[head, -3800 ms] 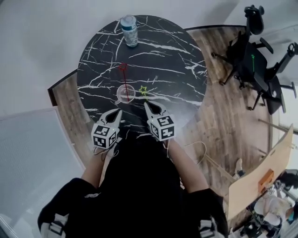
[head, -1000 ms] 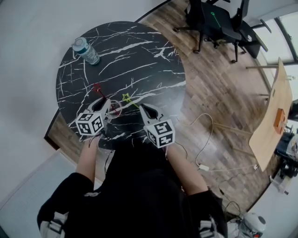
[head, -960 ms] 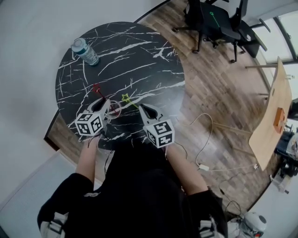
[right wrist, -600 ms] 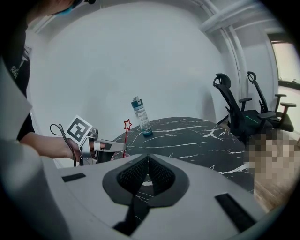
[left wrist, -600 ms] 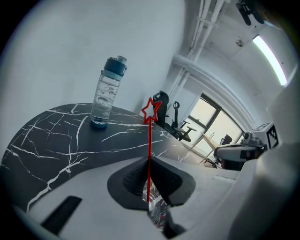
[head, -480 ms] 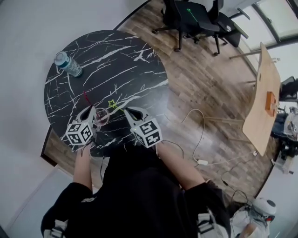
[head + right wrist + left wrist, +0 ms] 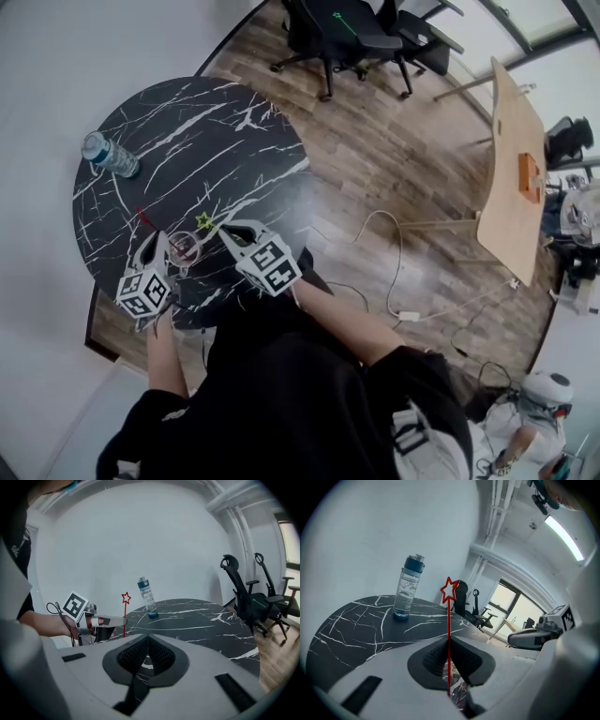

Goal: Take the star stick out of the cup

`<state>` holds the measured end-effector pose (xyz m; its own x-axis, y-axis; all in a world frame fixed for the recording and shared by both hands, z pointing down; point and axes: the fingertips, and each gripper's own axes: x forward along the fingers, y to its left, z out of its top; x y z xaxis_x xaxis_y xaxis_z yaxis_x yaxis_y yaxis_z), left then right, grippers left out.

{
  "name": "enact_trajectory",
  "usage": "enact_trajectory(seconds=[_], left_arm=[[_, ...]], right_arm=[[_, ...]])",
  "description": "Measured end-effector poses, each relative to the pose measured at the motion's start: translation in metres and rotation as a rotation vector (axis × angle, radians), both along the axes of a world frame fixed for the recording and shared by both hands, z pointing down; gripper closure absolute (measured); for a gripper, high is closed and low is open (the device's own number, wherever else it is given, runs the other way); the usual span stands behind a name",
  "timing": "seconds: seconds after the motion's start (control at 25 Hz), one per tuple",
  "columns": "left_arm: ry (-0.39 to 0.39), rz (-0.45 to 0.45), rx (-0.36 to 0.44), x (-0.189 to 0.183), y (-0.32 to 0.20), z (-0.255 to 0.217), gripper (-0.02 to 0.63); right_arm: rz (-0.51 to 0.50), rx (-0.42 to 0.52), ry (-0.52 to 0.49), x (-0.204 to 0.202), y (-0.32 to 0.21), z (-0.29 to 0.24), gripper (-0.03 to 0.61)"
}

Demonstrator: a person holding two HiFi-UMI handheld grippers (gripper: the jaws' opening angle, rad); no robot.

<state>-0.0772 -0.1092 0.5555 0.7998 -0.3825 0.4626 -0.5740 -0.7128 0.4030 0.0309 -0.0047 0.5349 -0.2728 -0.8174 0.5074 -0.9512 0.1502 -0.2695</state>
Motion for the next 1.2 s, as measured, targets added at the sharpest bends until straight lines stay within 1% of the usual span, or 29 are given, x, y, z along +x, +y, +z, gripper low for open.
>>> enact_trajectory(seconds=[0.24, 0.44, 0.76, 1.0, 1.2], left_arm=[[0.018, -0.057, 0.061, 0.0, -0.002, -0.022, 0.603], [0.028, -0.144, 0.118, -0.003, -0.008, -0.052, 0.604], [0.021, -0.277, 0.199, -0.003, -0.009, -0.1, 0.604], [0.008, -0.365, 0.218, -0.003, 0.001, -0.12, 0.604], [-0.001, -0.436, 0.215, -0.002, 0.016, -0.127, 0.604]], right_arm=[[-0.049, 0.024, 0.011, 0.006, -0.003, 0.001, 0.58], [-0.117, 0.049, -0.012, 0.012, -0.02, -0.008, 0.58], [-0.243, 0.088, -0.048, 0.02, -0.038, -0.029, 0.58], [-0.321, 0.116, -0.082, 0.023, -0.048, -0.037, 0.58], [-0.399, 0.13, -0.106, 0.02, -0.05, -0.042, 0.58]])
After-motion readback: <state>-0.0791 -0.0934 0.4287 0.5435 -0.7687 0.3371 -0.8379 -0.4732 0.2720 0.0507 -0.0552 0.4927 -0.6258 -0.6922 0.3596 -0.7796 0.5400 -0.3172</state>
